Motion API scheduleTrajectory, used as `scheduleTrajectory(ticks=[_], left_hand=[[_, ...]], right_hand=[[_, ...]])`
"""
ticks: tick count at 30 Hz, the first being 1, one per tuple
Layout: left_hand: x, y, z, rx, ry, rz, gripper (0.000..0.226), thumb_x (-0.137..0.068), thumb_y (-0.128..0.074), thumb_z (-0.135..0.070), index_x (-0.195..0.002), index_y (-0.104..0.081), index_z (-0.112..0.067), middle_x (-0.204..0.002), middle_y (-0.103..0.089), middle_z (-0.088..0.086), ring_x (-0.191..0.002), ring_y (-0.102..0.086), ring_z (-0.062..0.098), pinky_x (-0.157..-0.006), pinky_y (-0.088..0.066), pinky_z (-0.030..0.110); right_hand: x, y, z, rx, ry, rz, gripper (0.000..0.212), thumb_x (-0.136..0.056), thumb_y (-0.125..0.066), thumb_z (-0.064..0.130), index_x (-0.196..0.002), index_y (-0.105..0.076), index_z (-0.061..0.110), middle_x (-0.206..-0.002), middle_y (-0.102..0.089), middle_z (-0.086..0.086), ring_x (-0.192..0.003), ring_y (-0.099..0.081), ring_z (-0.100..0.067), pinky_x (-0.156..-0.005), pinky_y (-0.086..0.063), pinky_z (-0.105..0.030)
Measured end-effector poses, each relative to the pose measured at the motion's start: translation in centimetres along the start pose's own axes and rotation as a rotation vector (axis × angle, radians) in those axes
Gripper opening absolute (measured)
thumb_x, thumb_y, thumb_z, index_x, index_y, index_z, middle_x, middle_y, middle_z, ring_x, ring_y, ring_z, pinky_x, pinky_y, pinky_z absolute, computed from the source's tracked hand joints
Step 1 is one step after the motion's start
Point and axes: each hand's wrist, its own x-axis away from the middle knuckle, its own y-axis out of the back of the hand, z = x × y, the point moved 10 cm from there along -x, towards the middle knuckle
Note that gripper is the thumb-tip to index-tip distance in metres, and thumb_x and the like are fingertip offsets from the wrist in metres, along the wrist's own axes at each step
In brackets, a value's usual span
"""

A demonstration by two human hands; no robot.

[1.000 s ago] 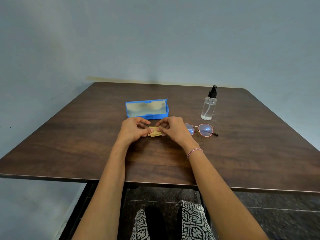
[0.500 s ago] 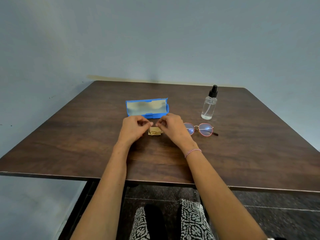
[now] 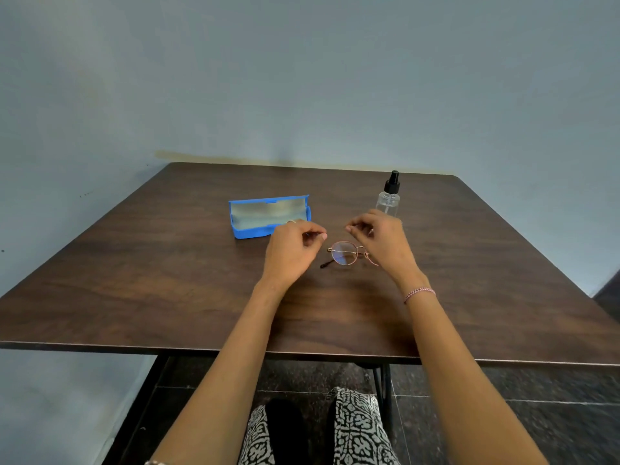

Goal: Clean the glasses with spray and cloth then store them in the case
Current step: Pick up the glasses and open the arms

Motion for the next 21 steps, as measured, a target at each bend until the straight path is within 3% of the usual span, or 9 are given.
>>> scheduleTrajectory(ticks=[3, 7, 10, 12, 16, 21], left_hand=[[-0.4, -2.0, -1.8, -0.075, -0.051, 0.044, 0.014, -0.085, -0.064, -0.025, -0.095, -0.073, -0.023, -0.088, -0.069, -0.006, -0.077, -0.061, 0.007, -0.075, -0.05, 0.028], [-0.5, -4.8, -5.3, -0.274, -0.225, 0.097, 0.019, -0.088, -0.06, -0.031, -0.102, -0.07, -0.024, -0.098, -0.066, -0.008, -0.096, -0.055, 0.009, -0.071, -0.042, 0.023], [-0.5, -6.4, -6.6, -0.393, -0.332, 0.12, 0.018, -0.088, -0.06, -0.03, -0.102, -0.07, -0.023, -0.1, -0.065, -0.007, -0.099, -0.051, 0.01, -0.068, -0.038, 0.021], [-0.5, -7.1, -6.9, -0.428, -0.37, 0.126, 0.018, -0.089, -0.059, -0.028, -0.102, -0.07, -0.023, -0.101, -0.065, -0.006, -0.098, -0.05, 0.01, -0.068, -0.041, 0.022], [-0.4, -7.9, -7.2, -0.506, -0.412, 0.143, 0.022, -0.091, -0.056, -0.028, -0.107, -0.069, -0.021, -0.101, -0.065, -0.003, -0.098, -0.052, 0.013, -0.076, -0.044, 0.028], [-0.7, -8.6, -6.8, -0.57, -0.389, 0.206, 0.022, -0.092, -0.054, -0.029, -0.106, -0.069, -0.021, -0.102, -0.065, -0.002, -0.101, -0.052, 0.015, -0.079, -0.039, 0.029]], right_hand=[[0.0, 1.4, -1.7, 0.026, -0.007, -0.031, 0.009, -0.083, -0.07, 0.011, -0.088, -0.074, 0.005, -0.083, -0.065, -0.009, -0.065, -0.053, -0.011, -0.063, -0.038, -0.007], [0.7, 2.4, -3.4, 0.048, -0.014, -0.085, 0.009, -0.082, -0.071, 0.01, -0.087, -0.073, 0.003, -0.082, -0.063, -0.008, -0.064, -0.05, -0.01, -0.062, -0.037, -0.002], [1.1, 2.0, -4.0, 0.077, -0.01, -0.071, 0.009, -0.081, -0.071, 0.009, -0.087, -0.072, 0.002, -0.084, -0.062, -0.008, -0.068, -0.051, -0.009, -0.062, -0.036, -0.001], [0.9, 1.9, -4.3, 0.088, -0.01, -0.068, 0.01, -0.082, -0.071, 0.009, -0.089, -0.072, 0.002, -0.086, -0.062, -0.006, -0.072, -0.051, -0.009, -0.066, -0.039, -0.005], [0.6, 1.0, -4.3, 0.195, 0.029, -0.023, 0.012, -0.084, -0.069, 0.017, -0.093, -0.073, 0.01, -0.087, -0.063, -0.004, -0.086, -0.051, -0.015, -0.074, -0.046, -0.029], [0.8, 1.6, -4.4, 0.249, 0.029, -0.053, 0.014, -0.086, -0.066, 0.021, -0.094, -0.073, 0.011, -0.09, -0.064, -0.004, -0.093, -0.051, -0.019, -0.071, -0.039, -0.025]])
